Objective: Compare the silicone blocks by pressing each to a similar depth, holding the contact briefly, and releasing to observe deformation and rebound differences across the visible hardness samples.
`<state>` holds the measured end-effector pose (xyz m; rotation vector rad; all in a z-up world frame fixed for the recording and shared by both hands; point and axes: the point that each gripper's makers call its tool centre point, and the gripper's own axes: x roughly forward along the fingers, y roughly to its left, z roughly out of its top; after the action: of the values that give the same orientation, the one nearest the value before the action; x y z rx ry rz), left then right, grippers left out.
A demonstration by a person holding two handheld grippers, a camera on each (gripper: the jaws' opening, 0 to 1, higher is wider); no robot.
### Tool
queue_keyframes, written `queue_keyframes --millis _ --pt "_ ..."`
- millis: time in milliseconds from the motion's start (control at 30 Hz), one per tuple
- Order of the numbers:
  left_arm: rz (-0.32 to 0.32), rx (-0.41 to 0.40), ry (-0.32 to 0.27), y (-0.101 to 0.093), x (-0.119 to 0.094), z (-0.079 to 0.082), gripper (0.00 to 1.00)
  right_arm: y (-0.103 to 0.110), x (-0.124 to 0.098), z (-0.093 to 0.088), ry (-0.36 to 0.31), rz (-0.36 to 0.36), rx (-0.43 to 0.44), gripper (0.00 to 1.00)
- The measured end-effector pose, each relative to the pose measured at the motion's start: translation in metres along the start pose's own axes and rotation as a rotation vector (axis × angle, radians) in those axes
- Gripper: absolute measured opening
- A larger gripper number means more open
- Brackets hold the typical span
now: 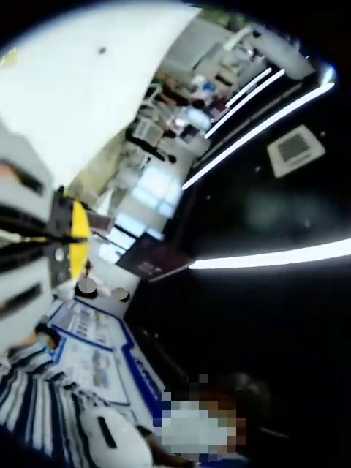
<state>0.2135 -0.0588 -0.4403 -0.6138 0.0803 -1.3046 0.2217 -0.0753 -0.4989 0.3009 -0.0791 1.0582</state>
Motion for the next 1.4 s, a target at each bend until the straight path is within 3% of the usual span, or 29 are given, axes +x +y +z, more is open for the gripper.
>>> queue_keyframes --millis 300,567,700,833,967,1100,1167,1233,1400 --pt "-0.007 -0.008 0.005 -0.002 0.002 -0.002 0.0 0.009 0.01 0.0 0.017 0.065 0.004 0.36" --pt "0.006 -0.017 -0.003 0.004 0.001 -0.001 0.0 0.007 0.011 -0.005 0.054 0.049 -0.008 0.32" --pt "0.015 -0.036 -0.029 0.01 -0.002 0.004 0.0 0.009 0.01 0.0 0.027 0.057 0.06 0.27" --pt "0.025 -0.036 -0.039 0.012 -0.002 0.006 0.0 0.009 0.012 0.001 0.04 0.043 0.043 0.22" --pt "0.026 -0.047 -0.058 0.013 -0.002 0.009 0.0 0.01 0.015 0.003 0.06 0.028 0.109 0.17" --pt "0.051 -0.022 -0.054 0.018 -0.002 0.01 0.0 0.008 0.017 0.001 0.08 0.001 0.15 0.12" --pt "0.072 0.008 -0.044 0.022 -0.003 0.009 0.0 0.007 0.018 -0.001 0.09 -0.016 0.126 0.11" --pt "0.093 0.041 -0.026 0.026 -0.004 0.007 0.0 0.006 0.019 -0.005 0.114 -0.027 0.155 0.09" --pt "0.119 0.06 -0.012 0.033 -0.008 0.004 0.0 0.003 0.022 -0.012 0.151 -0.045 0.136 0.06"
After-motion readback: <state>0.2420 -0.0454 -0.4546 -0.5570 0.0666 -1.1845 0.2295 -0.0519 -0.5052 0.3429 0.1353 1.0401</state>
